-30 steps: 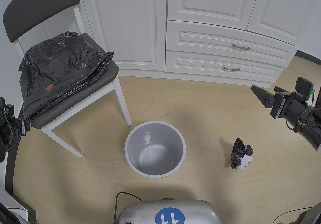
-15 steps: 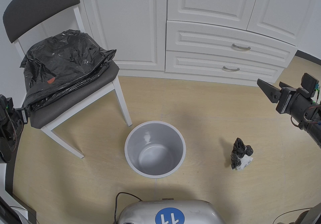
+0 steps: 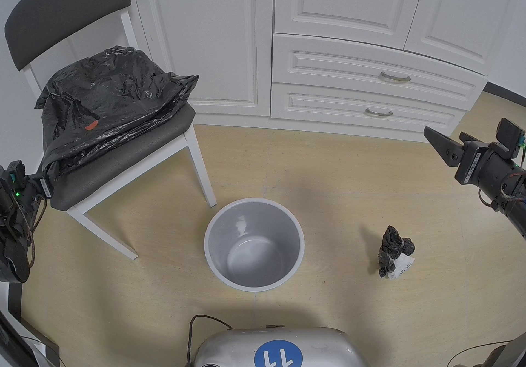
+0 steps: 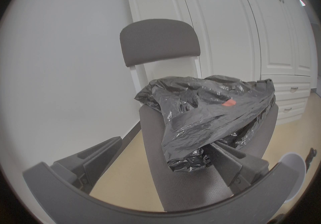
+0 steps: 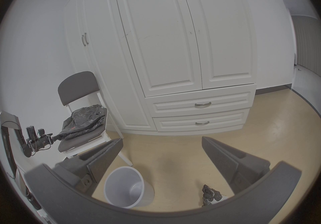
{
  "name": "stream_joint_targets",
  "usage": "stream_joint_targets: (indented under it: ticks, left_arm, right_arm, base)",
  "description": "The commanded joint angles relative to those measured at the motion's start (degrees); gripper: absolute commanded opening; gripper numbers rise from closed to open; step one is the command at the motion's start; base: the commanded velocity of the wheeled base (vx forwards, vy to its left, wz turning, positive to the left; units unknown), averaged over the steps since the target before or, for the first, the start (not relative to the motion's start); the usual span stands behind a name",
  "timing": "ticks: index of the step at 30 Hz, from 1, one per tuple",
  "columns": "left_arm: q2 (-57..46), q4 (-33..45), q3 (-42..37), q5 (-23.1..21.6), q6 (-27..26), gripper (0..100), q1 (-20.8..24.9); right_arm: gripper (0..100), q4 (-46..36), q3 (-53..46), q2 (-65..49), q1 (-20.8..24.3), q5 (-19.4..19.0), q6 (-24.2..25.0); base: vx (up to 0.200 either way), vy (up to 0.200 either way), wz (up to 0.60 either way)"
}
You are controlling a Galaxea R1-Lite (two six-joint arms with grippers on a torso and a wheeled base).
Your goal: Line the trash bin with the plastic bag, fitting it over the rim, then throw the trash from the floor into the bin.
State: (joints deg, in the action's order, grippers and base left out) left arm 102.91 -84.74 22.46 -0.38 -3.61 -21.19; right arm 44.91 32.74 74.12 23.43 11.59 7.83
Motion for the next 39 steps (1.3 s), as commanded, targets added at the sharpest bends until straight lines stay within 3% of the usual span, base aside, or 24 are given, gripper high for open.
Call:
stream_joint_targets:
  ticks: [1, 18, 19, 30, 39]
  left_arm:
    - [7.30, -2.98, 0.66, -0.94, -1.23, 100, -0.35]
    - [4.67, -2.98, 4.44, -3.58, -1.49, 100, -0.08]
    - [4.58, -2.98, 4.62, -3.58, -1.67, 0, 0.01]
    - [0.27, -3.07, 1.45, -3.14, -1.14, 0, 0.62]
    - [-11.51, -2.89, -7.25, -3.49, 2.03, 0, 6.33]
  right_arm:
    - [100, 0.09, -0.05, -0.38, 0.04, -0.08, 0.08]
    - [100, 0.09, -0.14, -0.47, 0.04, -0.69, 0.79]
    - [100, 0.09, -0.14, -0.47, 0.04, -0.69, 0.79]
    - [100, 0.09, -0.66, -0.29, 0.12, -0.87, 0.79]
    - [100, 0.18, -0.84, 1.20, 0.74, -0.87, 0.70]
  base:
    - [0.000, 0.000, 0.00]
    - [0.000, 0.000, 0.00]
    - [0.000, 0.000, 0.00]
    - [0.000, 0.000, 0.00]
    - [0.000, 0.000, 0.00]
